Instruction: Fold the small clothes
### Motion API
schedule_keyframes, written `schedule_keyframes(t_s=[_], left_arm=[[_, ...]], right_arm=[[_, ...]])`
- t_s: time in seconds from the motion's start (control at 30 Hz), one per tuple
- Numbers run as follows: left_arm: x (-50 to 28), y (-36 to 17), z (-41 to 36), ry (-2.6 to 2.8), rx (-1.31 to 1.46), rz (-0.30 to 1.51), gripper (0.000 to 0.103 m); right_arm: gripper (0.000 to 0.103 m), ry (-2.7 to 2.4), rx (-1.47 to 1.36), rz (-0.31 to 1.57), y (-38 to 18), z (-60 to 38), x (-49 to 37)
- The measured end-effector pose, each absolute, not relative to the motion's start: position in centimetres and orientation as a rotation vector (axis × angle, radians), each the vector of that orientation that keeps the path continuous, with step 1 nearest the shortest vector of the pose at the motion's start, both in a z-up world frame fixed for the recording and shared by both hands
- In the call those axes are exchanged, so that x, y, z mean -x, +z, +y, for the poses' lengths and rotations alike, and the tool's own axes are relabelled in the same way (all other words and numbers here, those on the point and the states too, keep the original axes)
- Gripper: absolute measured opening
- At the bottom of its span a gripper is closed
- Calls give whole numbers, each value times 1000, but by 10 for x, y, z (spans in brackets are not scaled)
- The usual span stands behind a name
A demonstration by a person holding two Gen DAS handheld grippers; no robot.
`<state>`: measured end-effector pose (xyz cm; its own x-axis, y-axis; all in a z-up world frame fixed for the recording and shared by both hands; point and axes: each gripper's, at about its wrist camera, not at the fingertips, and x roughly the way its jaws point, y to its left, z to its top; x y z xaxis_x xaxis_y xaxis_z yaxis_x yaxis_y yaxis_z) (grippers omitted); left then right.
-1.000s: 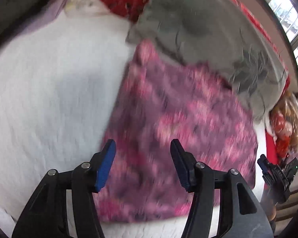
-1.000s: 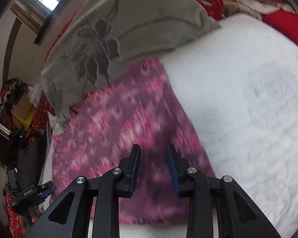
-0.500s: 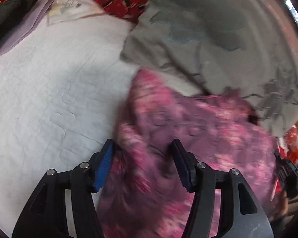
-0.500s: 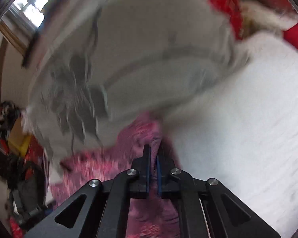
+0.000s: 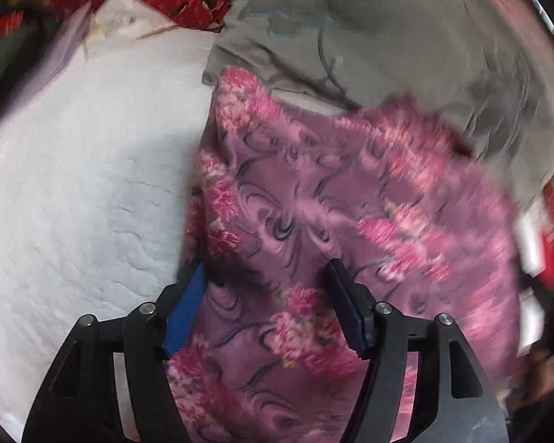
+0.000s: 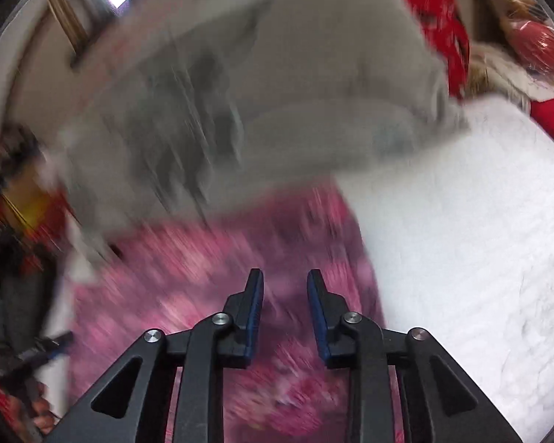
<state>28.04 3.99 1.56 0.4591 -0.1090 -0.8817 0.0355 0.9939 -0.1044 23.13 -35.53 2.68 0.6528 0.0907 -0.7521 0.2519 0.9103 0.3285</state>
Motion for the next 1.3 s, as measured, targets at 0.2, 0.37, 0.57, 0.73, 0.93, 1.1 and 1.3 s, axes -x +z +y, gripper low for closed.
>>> schedule_keyframes(t_s=[0.2, 0.37, 0.57, 0.73, 0.93, 1.1, 1.3], left_arm=[[-247, 43, 33, -101, 51, 1069, 66], [-230, 16, 27, -40, 58, 1114, 85], [-231, 13, 37, -15, 132, 1125, 90], [-229, 13, 37, -11, 129, 1117, 90], [-230, 13, 39, -11, 135, 1136, 90], [-230, 13, 39, -13, 147, 1151, 90], [-214, 42, 64, -53, 186, 1119, 90]], right_arm=[[31, -83, -419, 810, 58, -346, -205], [48, -88, -380, 894, 40, -336, -176], [48, -109, -309, 940, 44, -323, -160], [56, -150, -341, 932, 37, -335, -143], [56, -174, -388, 926, 38, -344, -127], [56, -180, -399, 905, 41, -345, -115], [56, -179, -320, 955, 40, -331, -110]])
